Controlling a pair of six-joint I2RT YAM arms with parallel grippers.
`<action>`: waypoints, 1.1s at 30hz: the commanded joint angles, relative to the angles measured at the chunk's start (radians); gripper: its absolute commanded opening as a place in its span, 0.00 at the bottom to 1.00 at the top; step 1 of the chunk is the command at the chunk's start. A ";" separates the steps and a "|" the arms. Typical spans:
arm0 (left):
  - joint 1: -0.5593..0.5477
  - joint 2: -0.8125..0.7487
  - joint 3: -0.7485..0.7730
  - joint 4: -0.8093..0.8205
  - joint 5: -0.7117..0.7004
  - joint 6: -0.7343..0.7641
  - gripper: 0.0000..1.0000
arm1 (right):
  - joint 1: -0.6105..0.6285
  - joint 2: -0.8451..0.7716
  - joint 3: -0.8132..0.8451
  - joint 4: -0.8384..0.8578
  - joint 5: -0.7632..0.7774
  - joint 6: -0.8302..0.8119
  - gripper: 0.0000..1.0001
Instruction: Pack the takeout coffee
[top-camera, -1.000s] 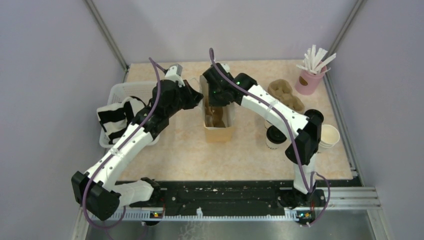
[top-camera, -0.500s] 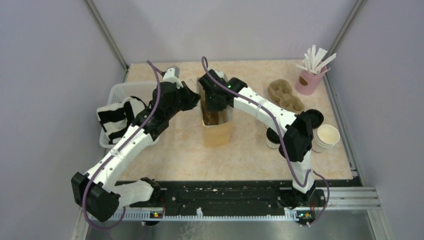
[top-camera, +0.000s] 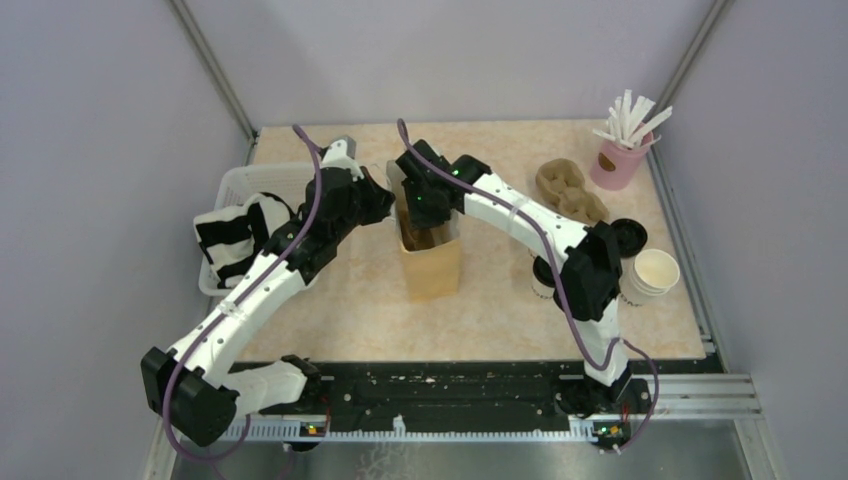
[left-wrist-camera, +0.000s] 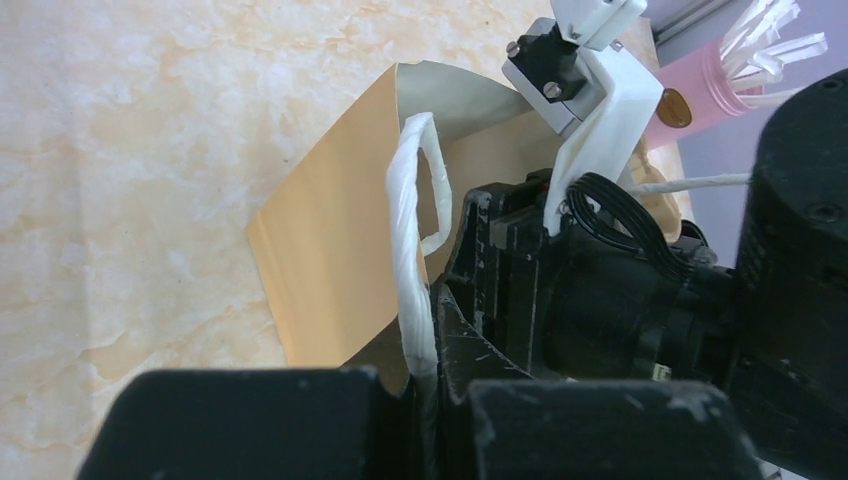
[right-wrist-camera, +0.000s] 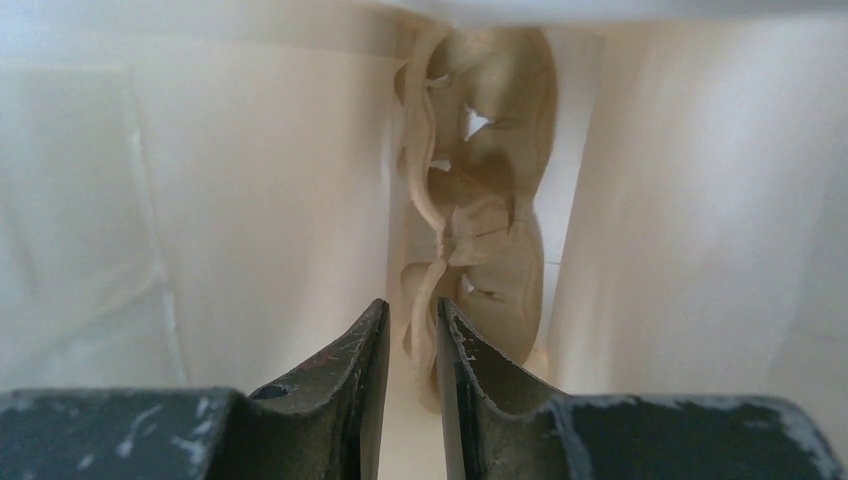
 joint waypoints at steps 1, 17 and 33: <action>-0.001 -0.009 0.017 0.038 -0.051 0.016 0.00 | 0.007 -0.030 0.096 -0.099 -0.077 -0.054 0.25; -0.001 -0.002 0.032 0.031 -0.046 -0.003 0.00 | 0.042 -0.092 0.008 -0.113 -0.101 -0.053 0.34; 0.000 -0.014 0.029 0.025 0.001 -0.010 0.00 | 0.026 0.110 0.139 -0.153 -0.076 -0.029 0.37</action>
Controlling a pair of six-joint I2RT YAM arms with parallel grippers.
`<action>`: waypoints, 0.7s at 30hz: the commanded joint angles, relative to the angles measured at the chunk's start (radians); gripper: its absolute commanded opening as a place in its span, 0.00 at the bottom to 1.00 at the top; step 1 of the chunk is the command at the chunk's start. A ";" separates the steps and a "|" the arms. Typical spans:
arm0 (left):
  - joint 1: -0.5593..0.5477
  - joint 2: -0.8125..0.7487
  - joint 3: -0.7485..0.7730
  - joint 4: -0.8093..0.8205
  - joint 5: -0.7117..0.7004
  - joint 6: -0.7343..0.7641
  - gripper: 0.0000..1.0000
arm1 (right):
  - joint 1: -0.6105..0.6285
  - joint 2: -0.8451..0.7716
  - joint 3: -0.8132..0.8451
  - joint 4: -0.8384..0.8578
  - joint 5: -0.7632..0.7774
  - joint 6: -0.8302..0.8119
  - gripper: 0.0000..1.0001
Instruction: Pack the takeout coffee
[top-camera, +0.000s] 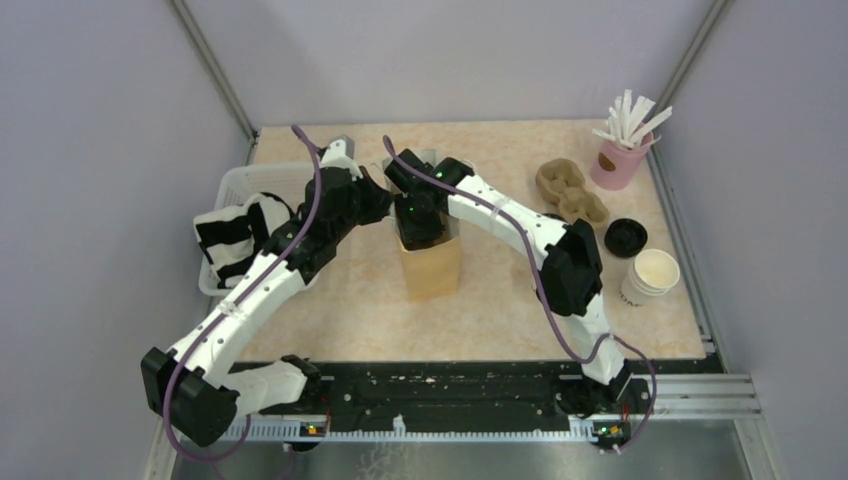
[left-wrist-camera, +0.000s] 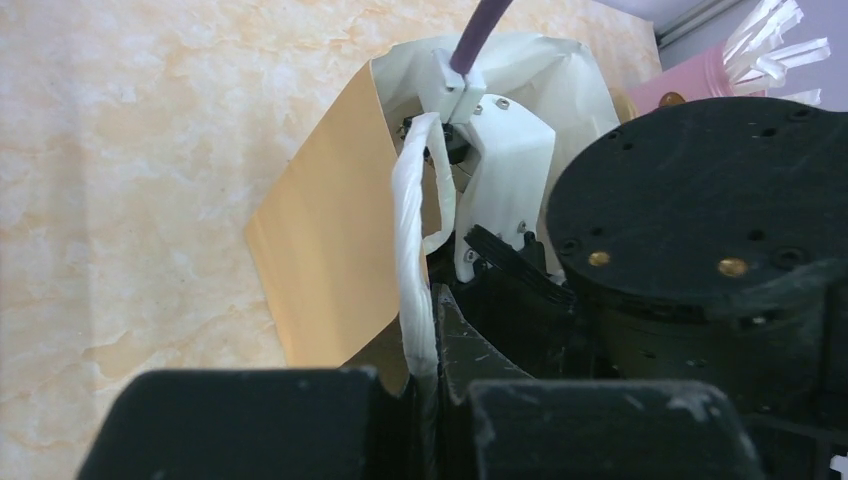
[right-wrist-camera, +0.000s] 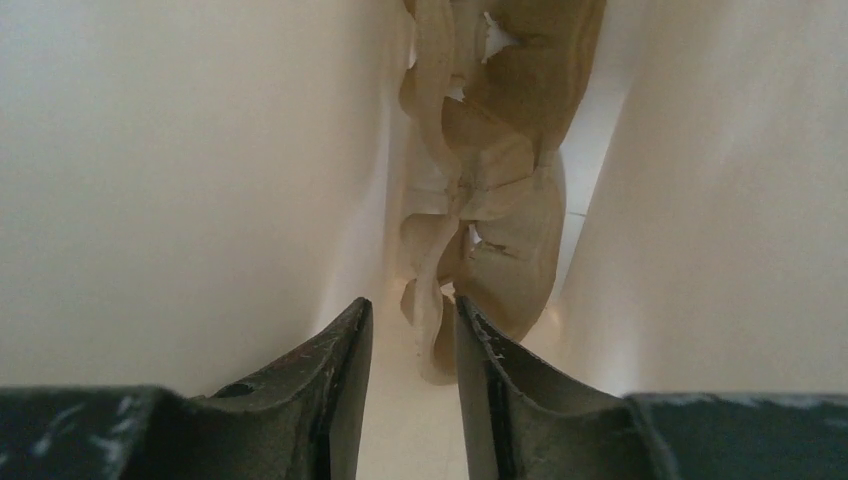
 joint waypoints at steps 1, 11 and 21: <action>-0.004 -0.017 0.029 0.024 0.002 -0.007 0.00 | -0.006 0.003 0.006 0.024 0.003 0.018 0.37; -0.004 -0.027 0.021 0.023 -0.017 -0.012 0.00 | -0.002 -0.028 -0.112 0.124 0.024 0.007 0.34; -0.004 -0.022 0.021 0.021 -0.010 -0.008 0.00 | -0.001 0.015 -0.148 0.134 0.022 0.012 0.46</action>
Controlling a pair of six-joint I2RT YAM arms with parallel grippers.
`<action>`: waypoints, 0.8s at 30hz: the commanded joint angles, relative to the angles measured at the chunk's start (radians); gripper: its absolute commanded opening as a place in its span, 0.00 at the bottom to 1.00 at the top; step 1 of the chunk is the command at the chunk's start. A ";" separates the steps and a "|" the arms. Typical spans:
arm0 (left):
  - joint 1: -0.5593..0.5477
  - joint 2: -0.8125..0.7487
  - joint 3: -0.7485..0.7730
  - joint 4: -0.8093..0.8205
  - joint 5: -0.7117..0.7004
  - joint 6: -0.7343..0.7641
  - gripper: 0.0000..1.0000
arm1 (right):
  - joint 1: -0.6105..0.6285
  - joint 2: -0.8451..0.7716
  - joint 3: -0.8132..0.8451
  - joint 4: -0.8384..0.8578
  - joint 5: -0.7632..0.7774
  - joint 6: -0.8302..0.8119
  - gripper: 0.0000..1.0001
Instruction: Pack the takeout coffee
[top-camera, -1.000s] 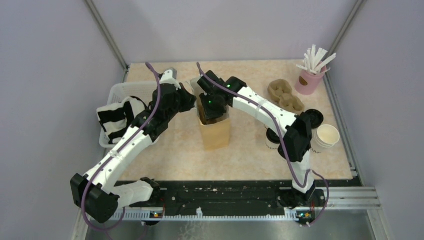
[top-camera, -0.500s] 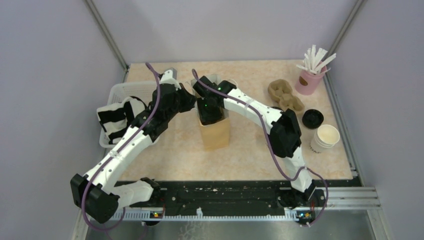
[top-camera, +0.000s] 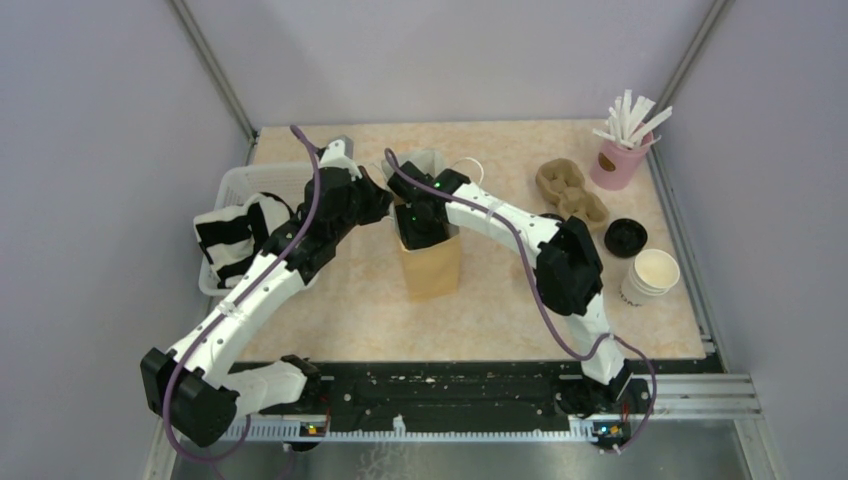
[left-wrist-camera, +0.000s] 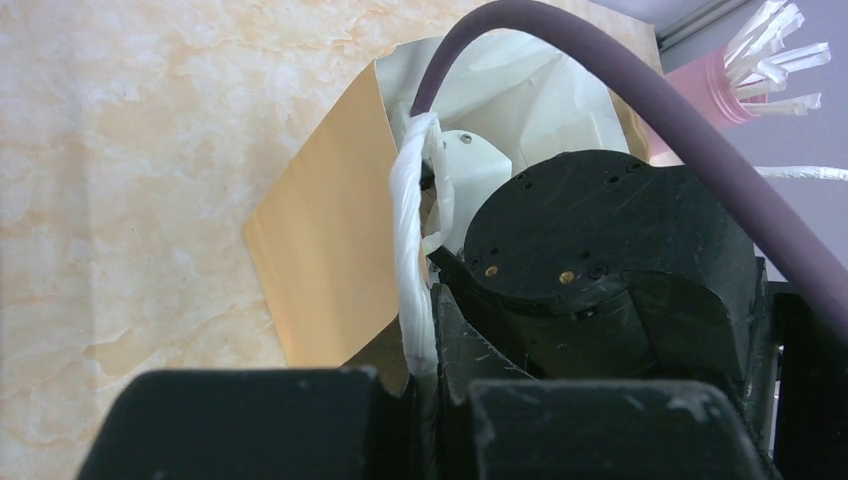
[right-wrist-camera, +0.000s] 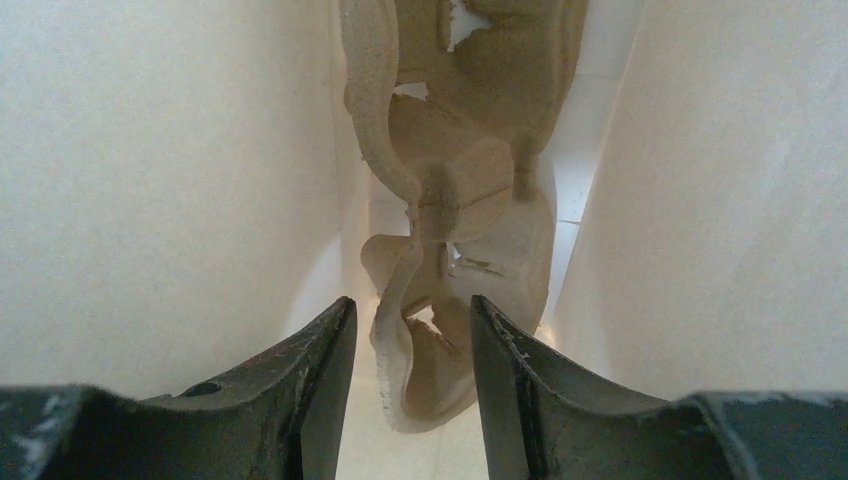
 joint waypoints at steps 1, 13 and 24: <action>-0.003 -0.018 0.021 0.023 -0.004 -0.002 0.00 | 0.006 0.007 -0.028 0.066 0.021 0.006 0.45; -0.004 -0.032 0.014 0.008 0.002 -0.009 0.00 | 0.012 0.113 -0.029 0.055 0.132 0.016 0.17; -0.003 -0.034 0.001 0.057 0.044 -0.014 0.00 | 0.052 0.167 0.012 -0.048 0.286 -0.042 0.08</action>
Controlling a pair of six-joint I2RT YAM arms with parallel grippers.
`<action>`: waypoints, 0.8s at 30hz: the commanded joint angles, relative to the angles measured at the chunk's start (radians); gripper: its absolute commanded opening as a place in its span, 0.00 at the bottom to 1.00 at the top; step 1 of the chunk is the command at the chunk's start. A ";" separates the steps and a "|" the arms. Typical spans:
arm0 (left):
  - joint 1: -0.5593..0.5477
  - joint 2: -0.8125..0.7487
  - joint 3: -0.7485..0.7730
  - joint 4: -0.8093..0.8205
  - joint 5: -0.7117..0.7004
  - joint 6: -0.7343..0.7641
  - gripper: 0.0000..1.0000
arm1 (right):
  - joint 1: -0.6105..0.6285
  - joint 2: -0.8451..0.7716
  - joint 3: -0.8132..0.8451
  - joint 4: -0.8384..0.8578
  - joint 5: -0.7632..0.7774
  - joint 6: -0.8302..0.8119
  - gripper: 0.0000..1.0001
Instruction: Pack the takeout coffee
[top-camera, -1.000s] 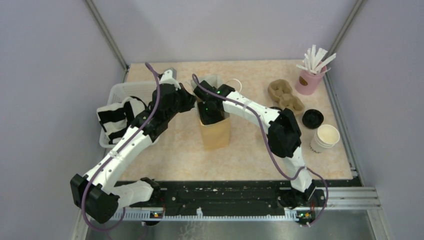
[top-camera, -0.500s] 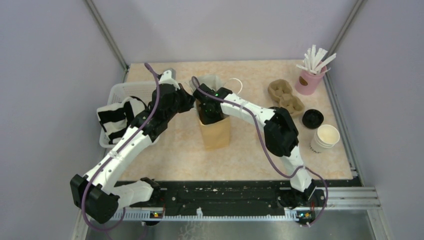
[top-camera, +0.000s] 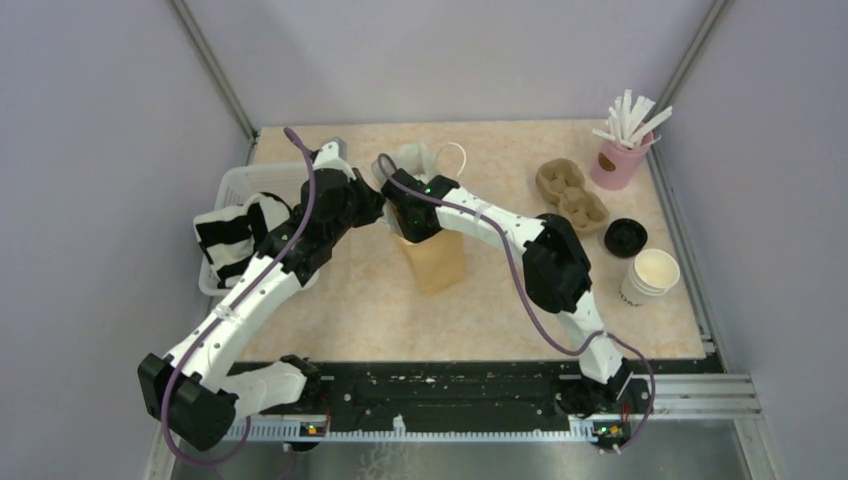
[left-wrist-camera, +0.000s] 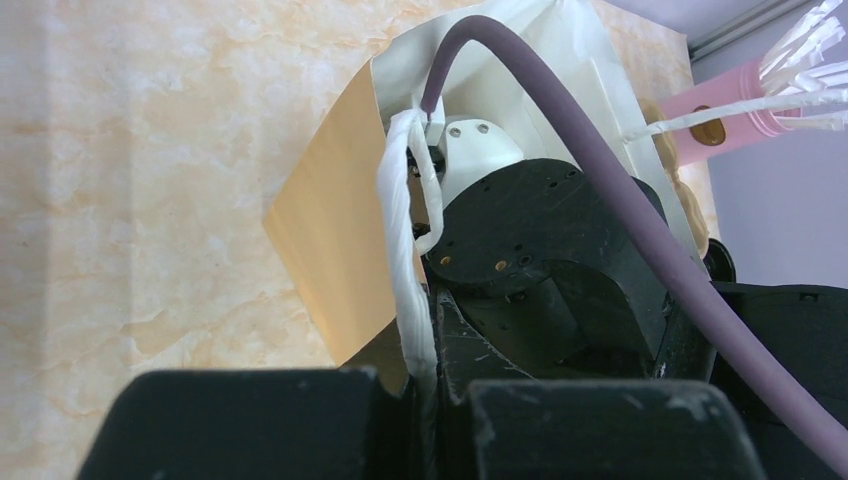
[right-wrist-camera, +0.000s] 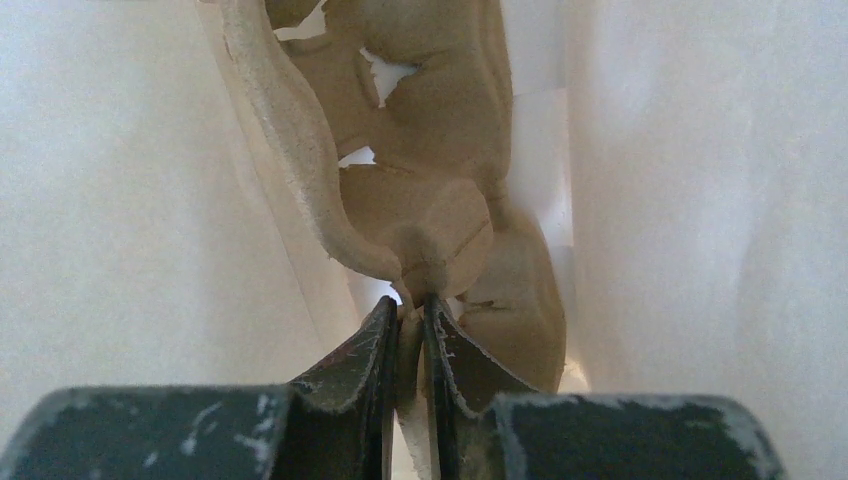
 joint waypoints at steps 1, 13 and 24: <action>-0.013 -0.013 0.002 0.104 0.083 -0.008 0.00 | 0.043 0.103 -0.008 -0.080 0.132 -0.056 0.08; -0.014 -0.012 0.010 0.115 0.080 0.034 0.00 | 0.021 -0.069 0.022 -0.006 -0.100 -0.147 0.26; -0.013 -0.006 0.022 0.099 0.096 0.071 0.00 | -0.002 -0.160 -0.053 0.098 -0.166 -0.133 0.40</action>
